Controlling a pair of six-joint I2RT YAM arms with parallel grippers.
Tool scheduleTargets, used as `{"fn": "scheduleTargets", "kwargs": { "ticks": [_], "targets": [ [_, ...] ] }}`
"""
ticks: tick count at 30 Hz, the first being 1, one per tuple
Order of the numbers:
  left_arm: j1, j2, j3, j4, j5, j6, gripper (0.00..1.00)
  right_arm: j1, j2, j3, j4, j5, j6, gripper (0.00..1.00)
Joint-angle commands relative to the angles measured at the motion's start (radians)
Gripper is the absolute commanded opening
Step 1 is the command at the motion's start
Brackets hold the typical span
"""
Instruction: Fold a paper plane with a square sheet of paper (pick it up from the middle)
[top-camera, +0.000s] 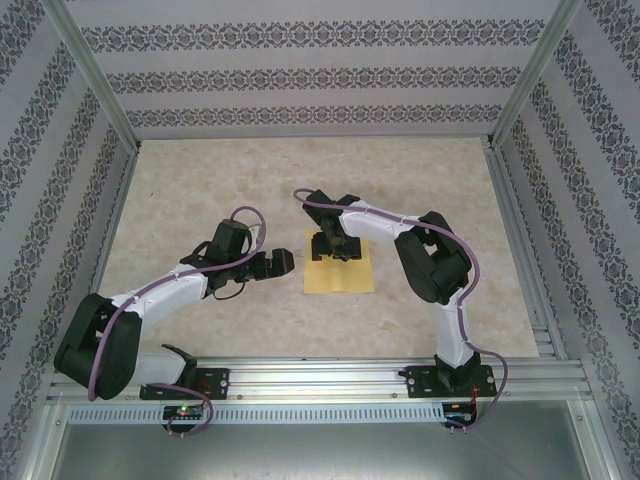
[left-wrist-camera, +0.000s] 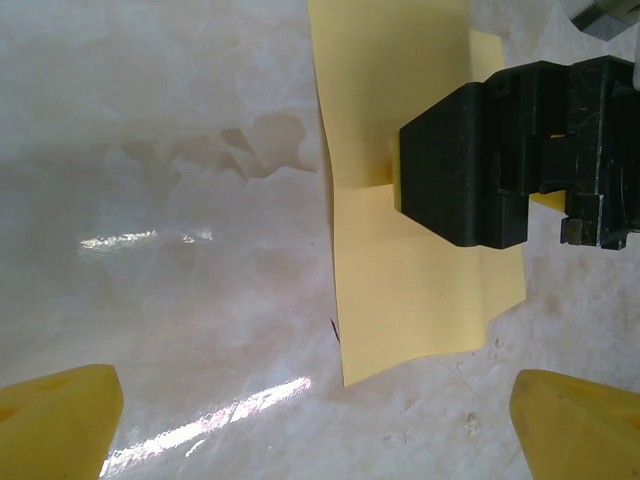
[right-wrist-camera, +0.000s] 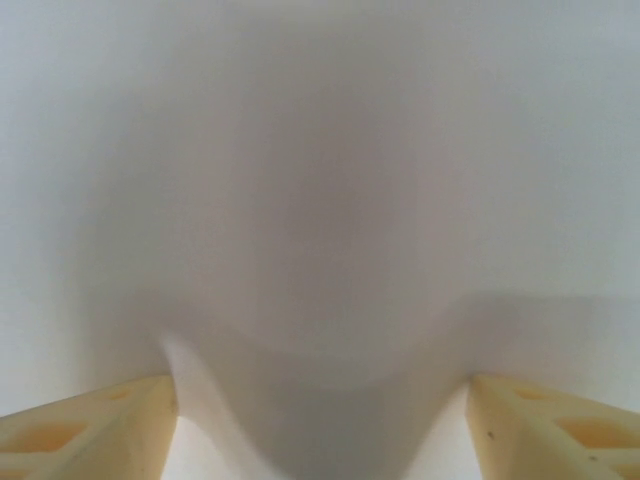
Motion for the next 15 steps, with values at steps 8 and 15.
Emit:
{"fn": "scheduleTargets", "kwargs": {
  "ticks": [8, 15],
  "targets": [
    [-0.013, -0.017, 0.026, -0.029, -0.022, 0.009, 1.0, 0.009, -0.08, -0.022, 0.005, -0.027, 0.013, 0.57],
    [-0.012, -0.057, 0.005, -0.039, -0.077, -0.01, 1.0, 0.006, -0.205, -0.067, 0.084, -0.106, 0.042, 0.45]
  ]
}}
